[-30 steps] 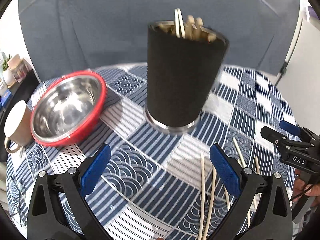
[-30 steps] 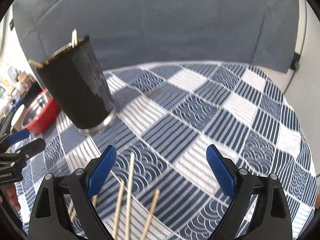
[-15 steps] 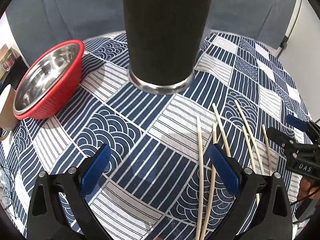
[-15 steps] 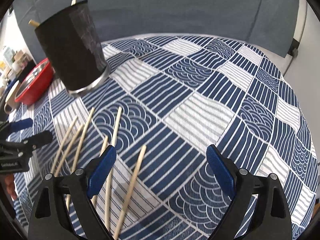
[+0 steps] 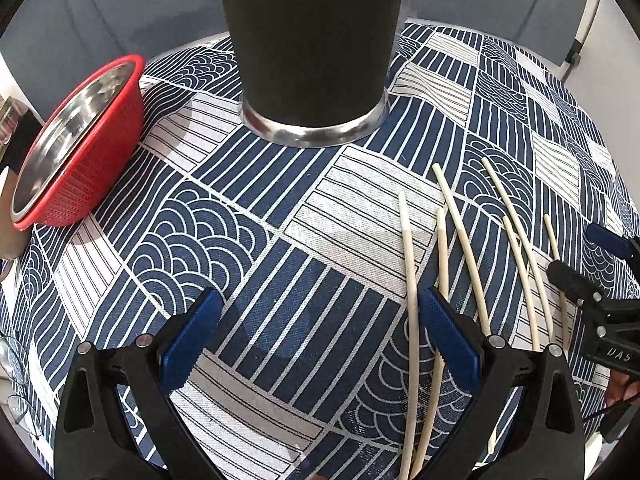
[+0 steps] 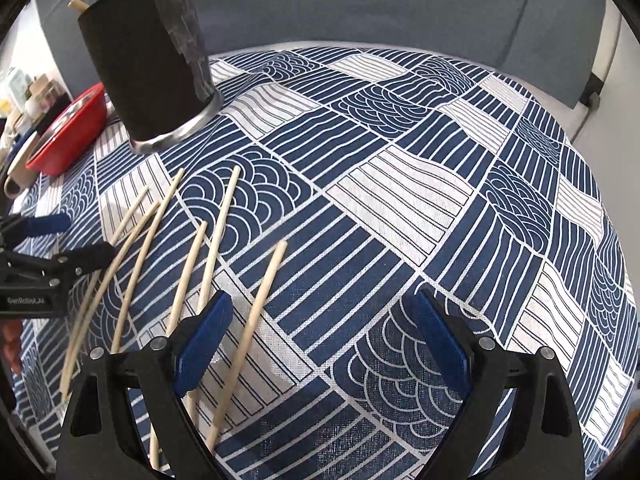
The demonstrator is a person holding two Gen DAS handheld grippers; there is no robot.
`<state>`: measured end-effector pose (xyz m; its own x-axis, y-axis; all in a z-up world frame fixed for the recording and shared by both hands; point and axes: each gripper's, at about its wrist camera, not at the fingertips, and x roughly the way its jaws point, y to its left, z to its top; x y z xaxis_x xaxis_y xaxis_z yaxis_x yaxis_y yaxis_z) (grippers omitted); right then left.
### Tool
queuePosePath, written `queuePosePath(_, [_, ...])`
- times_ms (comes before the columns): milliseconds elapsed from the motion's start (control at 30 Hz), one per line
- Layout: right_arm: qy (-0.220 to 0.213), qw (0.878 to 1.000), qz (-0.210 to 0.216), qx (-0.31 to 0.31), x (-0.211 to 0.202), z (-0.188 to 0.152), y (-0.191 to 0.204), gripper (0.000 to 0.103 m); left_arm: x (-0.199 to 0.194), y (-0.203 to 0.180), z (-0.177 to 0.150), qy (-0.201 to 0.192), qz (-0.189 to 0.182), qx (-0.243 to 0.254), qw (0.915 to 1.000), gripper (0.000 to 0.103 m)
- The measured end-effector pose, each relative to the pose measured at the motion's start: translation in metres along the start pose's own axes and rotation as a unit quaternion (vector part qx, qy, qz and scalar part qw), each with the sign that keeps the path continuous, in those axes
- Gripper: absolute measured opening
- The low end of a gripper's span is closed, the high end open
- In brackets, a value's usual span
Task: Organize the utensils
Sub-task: 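Move both grippers back toward the remaining wooden sticks on the cloth, then grasp one wooden stick with the right gripper while the left gripper grasps another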
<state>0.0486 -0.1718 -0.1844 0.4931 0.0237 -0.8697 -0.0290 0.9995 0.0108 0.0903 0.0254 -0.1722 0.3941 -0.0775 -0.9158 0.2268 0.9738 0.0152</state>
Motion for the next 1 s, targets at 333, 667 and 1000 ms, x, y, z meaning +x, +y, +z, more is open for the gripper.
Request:
queuePosePath(333, [0.023, 1.0, -0.005, 0.005, 0.003, 0.003, -0.003, 0.091, 0.004, -0.001, 0.004, 0.014, 0.0, 0.012, 0.9998, 0.099])
queuePosePath(667, [0.06, 0.997, 0.011, -0.037, -0.01, 0.009, 0.008, 0.033, -0.006, 0.007, -0.001, 0.029, -0.009, 0.032, 0.999, 0.076])
queuePosePath(1000, [0.074, 0.997, 0.007, -0.037, -0.014, 0.006, -0.002, 0.01, -0.016, 0.032, -0.011, 0.039, -0.019, 0.035, 0.9985, 0.036])
